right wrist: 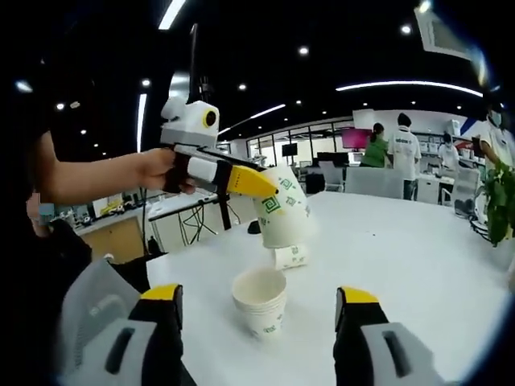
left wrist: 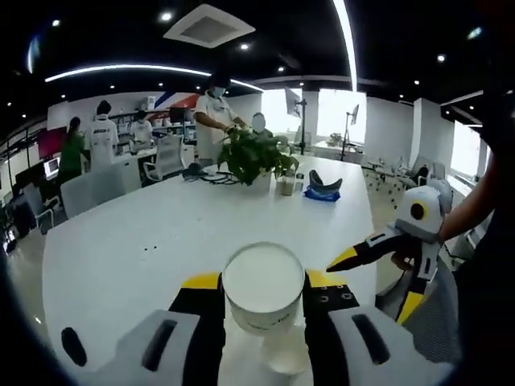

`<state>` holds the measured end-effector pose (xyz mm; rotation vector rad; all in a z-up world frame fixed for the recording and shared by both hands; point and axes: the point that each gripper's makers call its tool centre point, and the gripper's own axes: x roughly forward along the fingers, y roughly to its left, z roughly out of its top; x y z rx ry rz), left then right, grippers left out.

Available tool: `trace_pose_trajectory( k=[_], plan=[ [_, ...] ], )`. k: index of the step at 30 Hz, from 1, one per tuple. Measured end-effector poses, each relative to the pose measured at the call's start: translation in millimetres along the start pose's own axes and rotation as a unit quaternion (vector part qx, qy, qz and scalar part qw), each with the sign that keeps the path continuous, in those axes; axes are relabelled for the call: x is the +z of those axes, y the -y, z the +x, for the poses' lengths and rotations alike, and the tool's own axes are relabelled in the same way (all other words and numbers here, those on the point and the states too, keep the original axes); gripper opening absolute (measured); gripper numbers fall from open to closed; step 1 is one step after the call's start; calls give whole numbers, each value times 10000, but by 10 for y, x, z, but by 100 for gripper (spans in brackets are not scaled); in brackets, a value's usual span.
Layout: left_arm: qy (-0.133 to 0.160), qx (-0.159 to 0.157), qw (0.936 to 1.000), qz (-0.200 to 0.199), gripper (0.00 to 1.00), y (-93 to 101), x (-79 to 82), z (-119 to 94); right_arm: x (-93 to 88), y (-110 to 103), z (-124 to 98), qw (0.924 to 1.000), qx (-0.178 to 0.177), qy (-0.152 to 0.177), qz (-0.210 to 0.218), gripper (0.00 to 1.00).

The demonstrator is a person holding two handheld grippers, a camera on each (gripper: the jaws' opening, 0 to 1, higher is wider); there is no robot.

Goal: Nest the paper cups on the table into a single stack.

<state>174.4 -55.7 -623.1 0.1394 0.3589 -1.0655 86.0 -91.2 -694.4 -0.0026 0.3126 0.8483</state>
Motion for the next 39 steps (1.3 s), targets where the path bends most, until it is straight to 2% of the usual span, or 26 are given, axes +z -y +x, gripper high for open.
trace_pose_trajectory(
  k=[6,14,22,31,39],
  plan=[
    [78,-188,9998,25,35,134,19,-62,18,-67,13,9999,160,8,-46,68],
    [146,-344,9993,17,35,247,-7,-142,63,-144,48,9986,452,104,251,58],
    [154,-498,9986,-83,35,374,-96,-181,152,-153,68,9957,653,303,575,53],
    [184,-760,9967,-215,35,544,-161,-178,142,-173,73,9937,803,284,729,47],
    [34,-914,9957,-176,35,585,-233,-239,223,-139,-25,9894,906,494,1017,42]
  ],
)
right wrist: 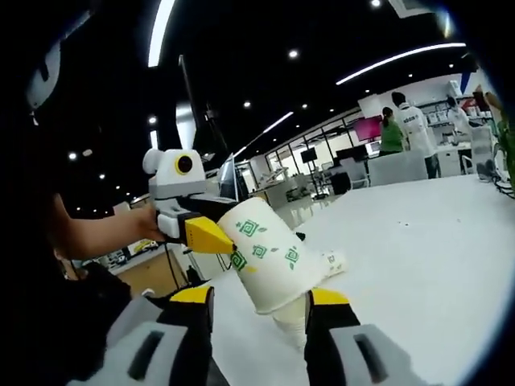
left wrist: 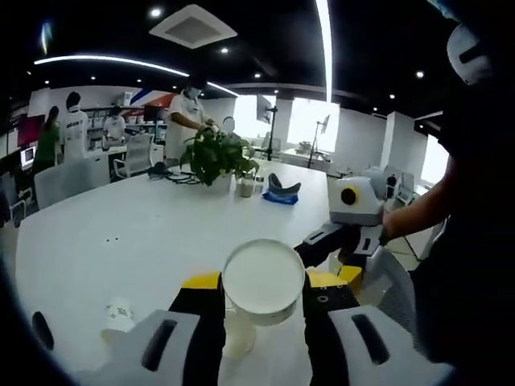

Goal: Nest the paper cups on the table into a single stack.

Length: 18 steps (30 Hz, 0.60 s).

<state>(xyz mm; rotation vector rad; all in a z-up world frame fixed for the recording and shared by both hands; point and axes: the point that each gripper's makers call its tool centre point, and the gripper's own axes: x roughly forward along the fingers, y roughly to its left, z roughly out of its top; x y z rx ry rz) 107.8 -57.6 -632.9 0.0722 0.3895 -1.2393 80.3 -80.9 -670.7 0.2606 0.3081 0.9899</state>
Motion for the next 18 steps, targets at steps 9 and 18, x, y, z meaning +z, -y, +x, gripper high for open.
trace_pose_trajectory(
  k=[9,18],
  plan=[
    [-289,-99,9995,50,35,39,-172,-63,105,-4,-55,9995,115,213,217,31],
    [-409,-161,9990,-25,35,71,-322,-105,224,-34,-68,9975,238,393,544,20]
  ],
)
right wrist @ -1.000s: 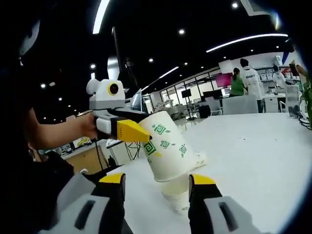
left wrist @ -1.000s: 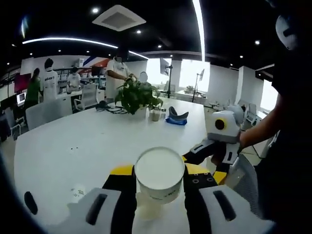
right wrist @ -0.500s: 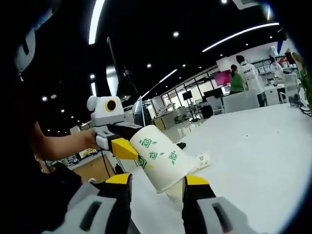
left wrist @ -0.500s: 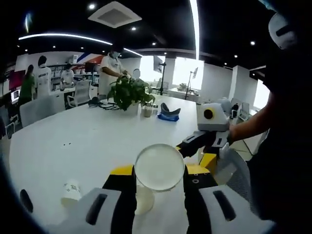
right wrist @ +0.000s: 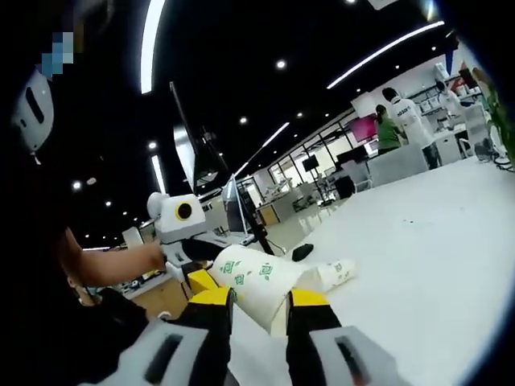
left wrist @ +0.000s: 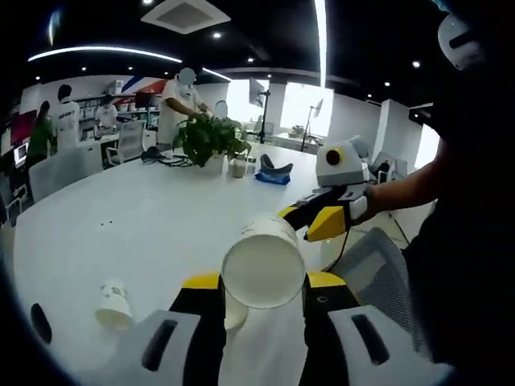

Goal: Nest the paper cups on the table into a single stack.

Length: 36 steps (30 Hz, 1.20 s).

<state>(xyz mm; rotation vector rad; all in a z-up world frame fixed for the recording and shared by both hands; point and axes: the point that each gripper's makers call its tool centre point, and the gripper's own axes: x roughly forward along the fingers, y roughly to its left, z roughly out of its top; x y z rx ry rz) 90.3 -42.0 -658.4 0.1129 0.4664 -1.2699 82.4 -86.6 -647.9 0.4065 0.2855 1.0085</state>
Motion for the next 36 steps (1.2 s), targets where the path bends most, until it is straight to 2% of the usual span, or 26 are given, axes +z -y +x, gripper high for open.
trace_pose_trajectory(
  k=[4,12,18,21,22,26,36],
  plan=[
    [-23,-22,10000,-14,35,33,-54,2,26,-39,4,10000,37,32,49,14],
    [-43,5,10000,-2,35,45,-131,17,36,-93,2,9997,133,64,169,9],
    [-79,-4,10000,-29,33,58,-198,38,90,-181,-16,9982,408,145,423,3],
    [-59,38,10000,-55,28,29,-207,35,146,-259,-24,9949,645,233,746,0],
    [-44,46,10000,-58,28,23,-202,34,151,-256,-22,9951,641,239,717,0],
    [37,72,9999,-77,35,9,-166,32,182,-241,-21,9951,602,266,744,0],
    [58,216,9997,20,45,18,-205,-37,251,-197,-23,9970,476,181,577,0]
  ],
)
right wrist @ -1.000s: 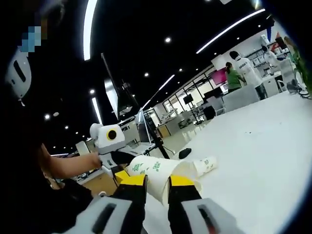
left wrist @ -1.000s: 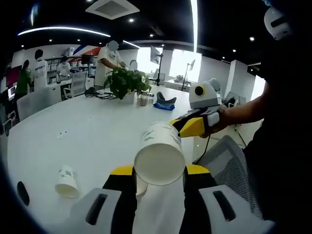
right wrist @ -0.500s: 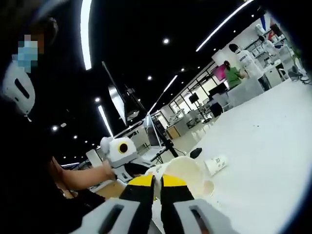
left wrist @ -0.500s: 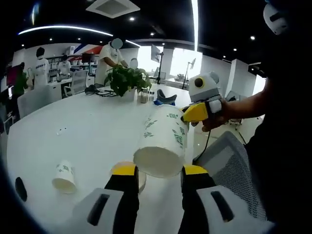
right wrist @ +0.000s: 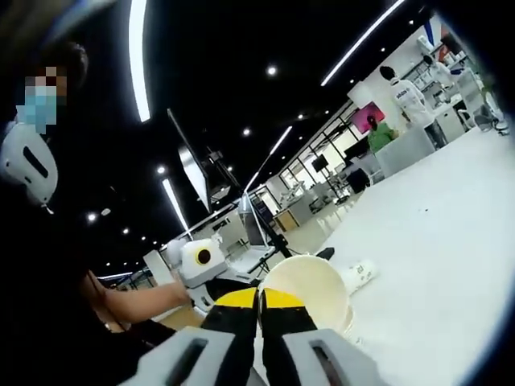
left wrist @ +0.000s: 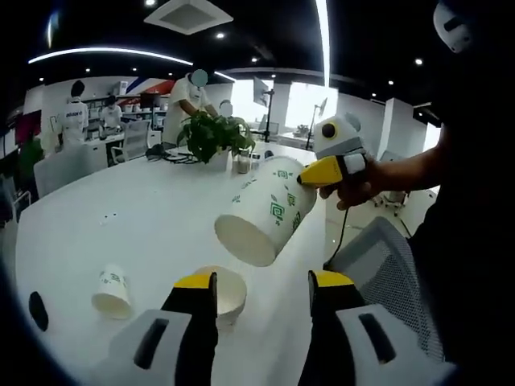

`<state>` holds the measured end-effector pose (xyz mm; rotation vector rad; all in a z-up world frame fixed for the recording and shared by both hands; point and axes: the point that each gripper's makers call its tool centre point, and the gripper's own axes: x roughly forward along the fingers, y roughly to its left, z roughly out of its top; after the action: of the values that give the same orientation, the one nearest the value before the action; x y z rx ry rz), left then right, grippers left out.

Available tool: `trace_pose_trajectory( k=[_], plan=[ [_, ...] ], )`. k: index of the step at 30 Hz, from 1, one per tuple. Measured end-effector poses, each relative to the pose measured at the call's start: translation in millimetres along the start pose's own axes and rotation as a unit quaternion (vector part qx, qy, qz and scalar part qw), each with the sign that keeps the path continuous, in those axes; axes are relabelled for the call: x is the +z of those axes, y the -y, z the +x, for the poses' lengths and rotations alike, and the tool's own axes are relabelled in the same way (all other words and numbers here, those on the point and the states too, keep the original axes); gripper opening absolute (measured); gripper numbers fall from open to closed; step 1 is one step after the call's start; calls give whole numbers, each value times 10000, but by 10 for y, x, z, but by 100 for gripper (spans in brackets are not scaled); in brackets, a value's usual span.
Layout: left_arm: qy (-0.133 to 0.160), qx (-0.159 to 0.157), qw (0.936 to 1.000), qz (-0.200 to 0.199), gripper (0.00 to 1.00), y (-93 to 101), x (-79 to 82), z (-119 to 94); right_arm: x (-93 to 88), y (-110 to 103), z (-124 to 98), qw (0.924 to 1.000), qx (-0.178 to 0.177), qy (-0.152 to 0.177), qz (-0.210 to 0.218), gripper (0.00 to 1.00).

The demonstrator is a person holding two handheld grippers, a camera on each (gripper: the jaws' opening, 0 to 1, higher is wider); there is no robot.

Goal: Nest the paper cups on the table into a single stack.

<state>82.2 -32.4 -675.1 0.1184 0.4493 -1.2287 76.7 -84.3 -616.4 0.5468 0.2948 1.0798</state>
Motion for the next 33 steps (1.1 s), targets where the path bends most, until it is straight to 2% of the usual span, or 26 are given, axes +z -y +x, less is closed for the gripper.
trace_pose_trajectory(
  k=[7,14,20,23,31,33],
  plan=[
    [90,246,9997,19,57,-36,-11,-86,19,17,61,9993,-95,-283,-224,0],
    [169,550,9983,-60,69,-102,-76,-172,-27,70,125,9943,-208,-778,-699,0],
    [231,759,9968,-140,76,-123,-122,-249,-139,152,168,9848,-321,-1272,-1141,0],
    [345,850,9957,-124,79,-134,-104,-296,-226,216,182,9767,-370,-1598,-1385,0],
    [384,1107,9930,-175,91,-161,-164,-369,-316,350,265,9640,-527,-2030,-1632,0],
    [428,1144,9923,-190,93,-151,-163,-389,-367,395,286,9559,-601,-2255,-1784,0]
  ],
)
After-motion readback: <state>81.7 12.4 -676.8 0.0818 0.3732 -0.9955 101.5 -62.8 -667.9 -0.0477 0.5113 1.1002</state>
